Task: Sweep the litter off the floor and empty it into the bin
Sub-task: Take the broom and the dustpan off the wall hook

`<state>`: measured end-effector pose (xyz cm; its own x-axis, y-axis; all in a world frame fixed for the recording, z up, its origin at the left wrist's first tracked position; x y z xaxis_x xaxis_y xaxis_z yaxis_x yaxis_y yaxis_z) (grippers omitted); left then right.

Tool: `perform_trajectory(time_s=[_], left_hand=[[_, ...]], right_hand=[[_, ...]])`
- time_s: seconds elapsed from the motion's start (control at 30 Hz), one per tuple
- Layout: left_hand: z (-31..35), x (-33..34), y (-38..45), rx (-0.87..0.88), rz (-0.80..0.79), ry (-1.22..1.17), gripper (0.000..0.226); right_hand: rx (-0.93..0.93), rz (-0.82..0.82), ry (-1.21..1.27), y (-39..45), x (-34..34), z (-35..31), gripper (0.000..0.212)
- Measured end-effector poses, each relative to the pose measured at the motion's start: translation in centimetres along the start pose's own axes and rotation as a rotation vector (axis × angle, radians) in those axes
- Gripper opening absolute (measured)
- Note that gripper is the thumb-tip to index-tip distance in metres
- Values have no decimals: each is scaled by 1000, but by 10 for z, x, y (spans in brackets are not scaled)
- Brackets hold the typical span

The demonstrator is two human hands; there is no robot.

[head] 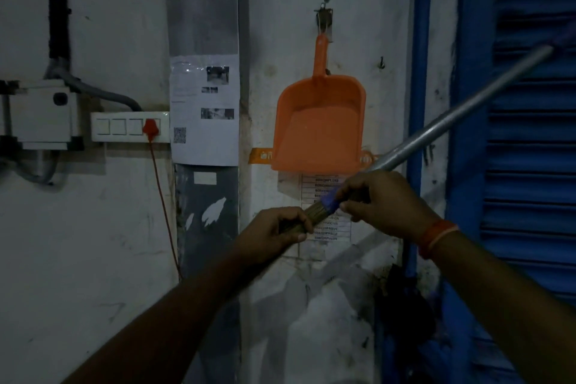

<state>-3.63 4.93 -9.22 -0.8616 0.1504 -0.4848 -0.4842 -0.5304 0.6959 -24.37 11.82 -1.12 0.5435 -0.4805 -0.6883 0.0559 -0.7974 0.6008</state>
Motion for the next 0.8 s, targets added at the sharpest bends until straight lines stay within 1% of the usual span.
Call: perform_trajectory(time_s=[0.1,0.17,0.23,0.33,0.37,0.43,0.57,0.67,0.73,0.8], left_hand=[[0,-11,1,69,-131,96,22],[3,-16,3,128,-231,164,21],[6,-19,6,165,-335,260,22],[9,-27,14,193,-445,352,23],[10,-28,16,211,-488,381,24],[11,-30,19,239,-576,436,28],[13,-35,24,272,-691,515,26],[18,-38,27,304,-747,563,24],[23,-42,30,326,-769,608,25],[30,-46,34,369,-756,667,26]], right_hand=[[-277,-44,-202,-6,-8,-17,14],[-407,-136,-321,-3,-5,-19,13],[-452,-252,-408,3,3,-13,16],[-400,-449,-474,8,18,0,22],[-371,-502,-450,7,22,3,24],[-316,-564,-323,5,29,9,26],[-174,-615,-53,-3,46,19,22],[-105,-598,122,-11,55,22,19],[-105,-549,195,-14,57,22,19],[-95,-493,268,-16,60,25,18]])
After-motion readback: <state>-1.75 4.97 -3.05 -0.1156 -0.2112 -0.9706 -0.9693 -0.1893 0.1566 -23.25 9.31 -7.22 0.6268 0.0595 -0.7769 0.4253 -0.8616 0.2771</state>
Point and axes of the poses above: each hand's wrist, its own y-axis towards the middle knuckle, its own x-axis out of the palm, z = x × y, the point moved 3 cm from there along y, towards the middle knuckle, and after that the axes turned 13 degrees about x, right-handed, at the moved point
